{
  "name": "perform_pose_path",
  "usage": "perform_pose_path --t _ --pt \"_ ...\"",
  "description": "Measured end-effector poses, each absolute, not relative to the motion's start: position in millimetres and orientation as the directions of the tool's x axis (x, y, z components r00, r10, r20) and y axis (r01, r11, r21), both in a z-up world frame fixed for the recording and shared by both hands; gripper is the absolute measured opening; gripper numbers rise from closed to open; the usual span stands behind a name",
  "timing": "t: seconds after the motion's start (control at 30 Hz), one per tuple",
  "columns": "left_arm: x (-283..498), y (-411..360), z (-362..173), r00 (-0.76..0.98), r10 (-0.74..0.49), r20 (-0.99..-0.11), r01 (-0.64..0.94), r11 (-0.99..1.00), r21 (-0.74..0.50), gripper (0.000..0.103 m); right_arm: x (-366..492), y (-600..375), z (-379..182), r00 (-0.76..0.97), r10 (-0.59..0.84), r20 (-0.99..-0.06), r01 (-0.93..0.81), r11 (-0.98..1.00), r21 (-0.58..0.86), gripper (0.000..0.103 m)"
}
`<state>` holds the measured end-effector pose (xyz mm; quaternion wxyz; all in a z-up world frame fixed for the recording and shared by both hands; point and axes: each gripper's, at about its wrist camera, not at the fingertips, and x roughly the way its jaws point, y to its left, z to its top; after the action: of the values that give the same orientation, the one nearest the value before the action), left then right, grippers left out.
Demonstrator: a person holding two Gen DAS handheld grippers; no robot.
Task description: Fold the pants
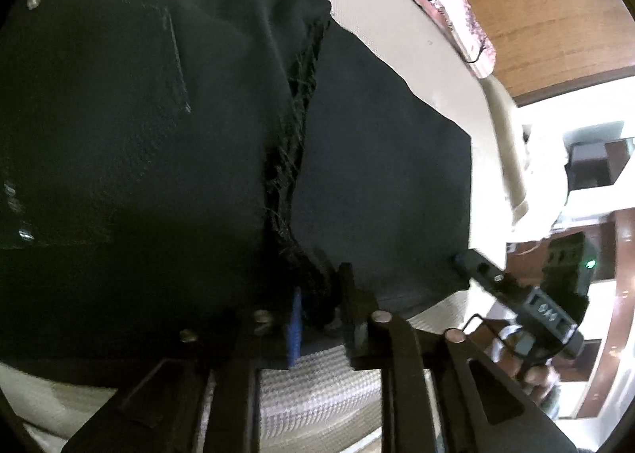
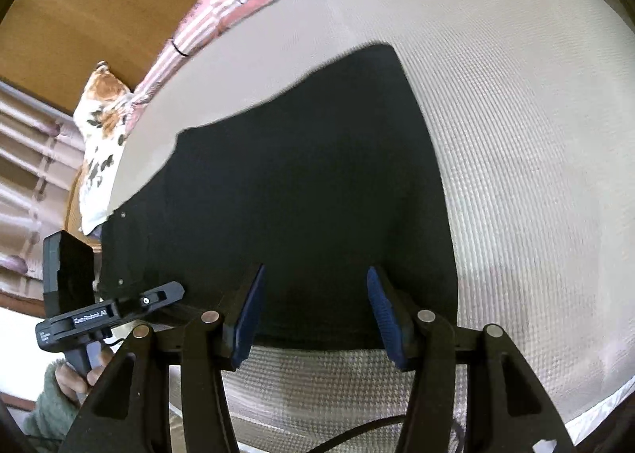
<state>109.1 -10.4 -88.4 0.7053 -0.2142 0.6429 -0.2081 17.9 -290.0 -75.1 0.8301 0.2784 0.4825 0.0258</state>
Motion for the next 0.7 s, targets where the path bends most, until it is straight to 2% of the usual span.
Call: perform_pose_path --t 0.1,0.17,0.27,0.37,0.57,0.7 --pt "112.8 -8.1 -73.2 0.11 -0.529 -0.841 0.07 0.848 -0.525 0.027 26.6 -296.7 -55.3 0.583 0.255 -0.772 0.202 0.874 0.441 0.051" --pt "119.5 -10.8 -57.7 0.177 -0.463 -0.869 0.128 0.886 -0.446 0.03 38.9 -301.9 -43.7 0.613 0.206 -0.763 0.189 0.899 0.394 0.05" --pt "131.8 -21.6 -42.1 0.271 -0.41 -0.871 0.201 0.909 -0.366 0.035 61.4 -309.9 -37.1 0.635 0.158 -0.756 0.192 0.916 0.353 0.043" --pt "148.3 -43.9 -33.5 0.351 -0.427 -0.833 0.278 0.897 -0.343 0.037 82.9 -313.7 -38.4 0.635 0.122 -0.763 0.192 0.932 0.309 0.036" --pt "189.6 -78.4 -56.2 0.361 -0.434 -0.825 0.341 0.885 -0.316 0.037 115.2 -315.1 -57.7 0.601 0.054 -0.798 0.198 0.957 0.214 0.026" --pt "206.8 -77.1 -80.4 0.349 -0.424 -0.836 0.322 0.892 -0.318 0.037 122.5 -315.4 -64.5 0.595 0.045 -0.802 0.194 0.961 0.198 0.026"
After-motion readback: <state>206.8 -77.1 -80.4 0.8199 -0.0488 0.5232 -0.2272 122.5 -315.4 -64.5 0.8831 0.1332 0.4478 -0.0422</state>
